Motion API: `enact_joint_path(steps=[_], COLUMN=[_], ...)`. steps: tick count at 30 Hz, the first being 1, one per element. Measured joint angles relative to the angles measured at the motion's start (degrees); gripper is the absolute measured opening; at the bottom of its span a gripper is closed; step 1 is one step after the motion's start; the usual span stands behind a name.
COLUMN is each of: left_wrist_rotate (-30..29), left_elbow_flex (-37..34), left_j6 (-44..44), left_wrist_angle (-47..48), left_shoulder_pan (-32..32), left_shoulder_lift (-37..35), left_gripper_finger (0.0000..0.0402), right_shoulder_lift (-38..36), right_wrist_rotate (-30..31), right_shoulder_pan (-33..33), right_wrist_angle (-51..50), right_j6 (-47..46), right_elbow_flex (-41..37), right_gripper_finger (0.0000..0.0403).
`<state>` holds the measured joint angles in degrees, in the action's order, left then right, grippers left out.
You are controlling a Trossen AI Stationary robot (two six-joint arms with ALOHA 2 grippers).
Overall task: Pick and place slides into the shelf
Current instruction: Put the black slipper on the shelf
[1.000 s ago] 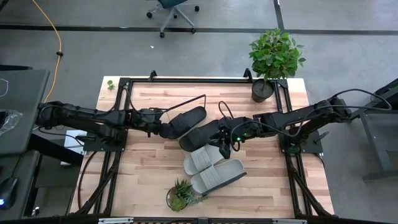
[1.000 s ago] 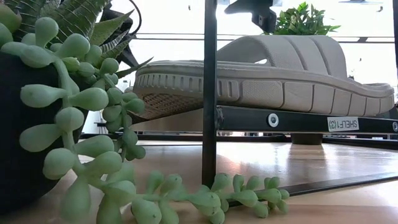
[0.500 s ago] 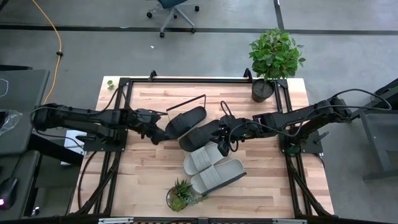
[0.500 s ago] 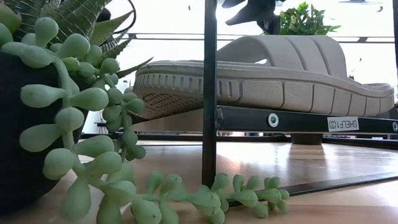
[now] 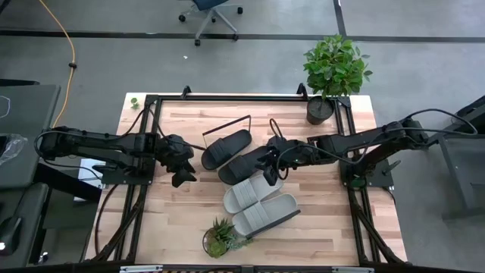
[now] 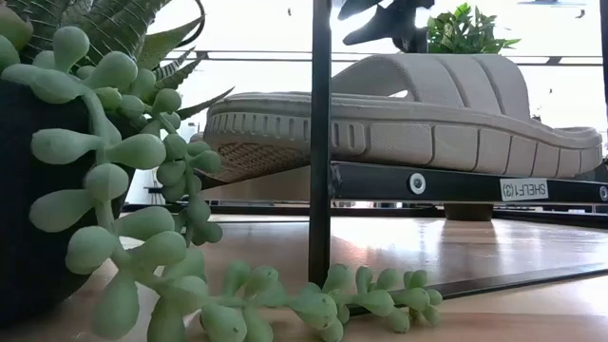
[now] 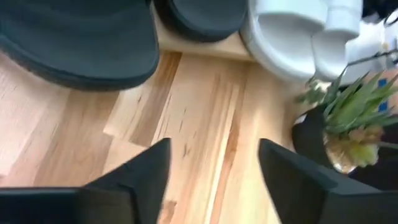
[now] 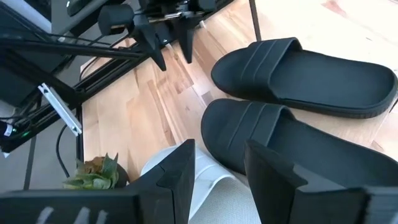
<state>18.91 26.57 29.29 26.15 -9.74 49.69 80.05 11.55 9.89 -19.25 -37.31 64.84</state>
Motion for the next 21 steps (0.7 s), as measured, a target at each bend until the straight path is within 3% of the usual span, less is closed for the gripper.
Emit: enact_joint_path(steps=[6, 13, 16, 21], left_wrist_rotate=[-1.5, -4.2, -5.5, -7.8], left_elbow_flex=[0.0, 0.0, 0.0, 0.0], left_j6=[0.1, -3.3, -3.6, -5.1], left_wrist_angle=[0.6, 0.9, 0.9, 1.1], left_shoulder_pan=[0.0, 0.0, 0.0, 0.0], left_shoulder_lift=[0.0, 0.0, 0.0, 0.0], left_gripper_finger=[0.0110, 0.0022, 0.0004, 0.0010], right_shoulder_lift=[0.0, 1.3, 3.3, 6.9], right_wrist_rotate=[0.3, 5.2, 3.9, 1.3], right_shoulder_pan=[-1.6, -5.2, -8.1, -12.5], right_wrist_angle=[0.2, 0.2, 0.1, 0.2], right_j6=[-2.1, -10.8, -14.6, -16.3], right_elbow_flex=[0.0, 0.0, 0.0, 0.0], right_gripper_finger=[0.0129, 0.0129, 0.0129, 0.0129])
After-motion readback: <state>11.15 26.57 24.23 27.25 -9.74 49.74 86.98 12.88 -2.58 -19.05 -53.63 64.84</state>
